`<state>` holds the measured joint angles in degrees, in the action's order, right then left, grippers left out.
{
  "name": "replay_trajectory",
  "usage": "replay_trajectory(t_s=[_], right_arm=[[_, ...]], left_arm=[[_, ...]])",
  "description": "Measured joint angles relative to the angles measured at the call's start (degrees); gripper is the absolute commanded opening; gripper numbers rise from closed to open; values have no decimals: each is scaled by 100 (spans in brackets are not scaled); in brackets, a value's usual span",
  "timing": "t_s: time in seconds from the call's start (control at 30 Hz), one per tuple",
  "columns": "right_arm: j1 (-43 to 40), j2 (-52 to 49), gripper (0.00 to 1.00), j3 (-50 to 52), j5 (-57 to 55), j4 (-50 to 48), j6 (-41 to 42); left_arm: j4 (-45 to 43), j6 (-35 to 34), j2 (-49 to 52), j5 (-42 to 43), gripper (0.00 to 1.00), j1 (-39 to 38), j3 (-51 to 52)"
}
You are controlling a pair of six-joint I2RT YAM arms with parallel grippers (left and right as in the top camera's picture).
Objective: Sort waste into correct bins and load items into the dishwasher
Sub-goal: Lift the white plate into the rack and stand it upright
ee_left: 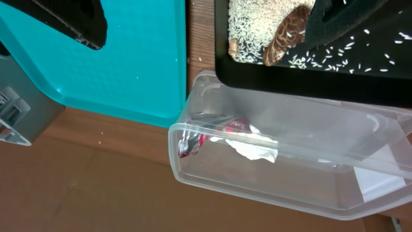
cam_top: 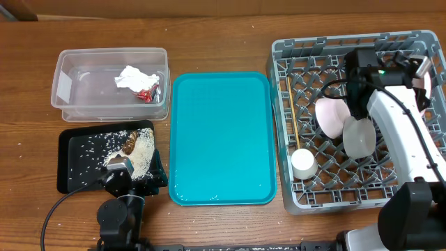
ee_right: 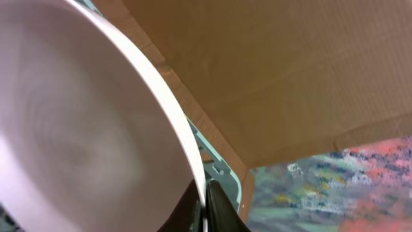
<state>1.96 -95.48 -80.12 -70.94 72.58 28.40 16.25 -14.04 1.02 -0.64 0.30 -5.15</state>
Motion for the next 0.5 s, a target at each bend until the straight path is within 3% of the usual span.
replay_trajectory(t_s=[0.17, 0.5], right_arm=[[271, -7, 18, 0, -11, -66, -46], [549, -17, 19, 0, 166, -118, -297]], left_arm=[[0, 0, 0, 0, 100, 0, 0], [0, 0, 0, 0, 100, 0, 0]])
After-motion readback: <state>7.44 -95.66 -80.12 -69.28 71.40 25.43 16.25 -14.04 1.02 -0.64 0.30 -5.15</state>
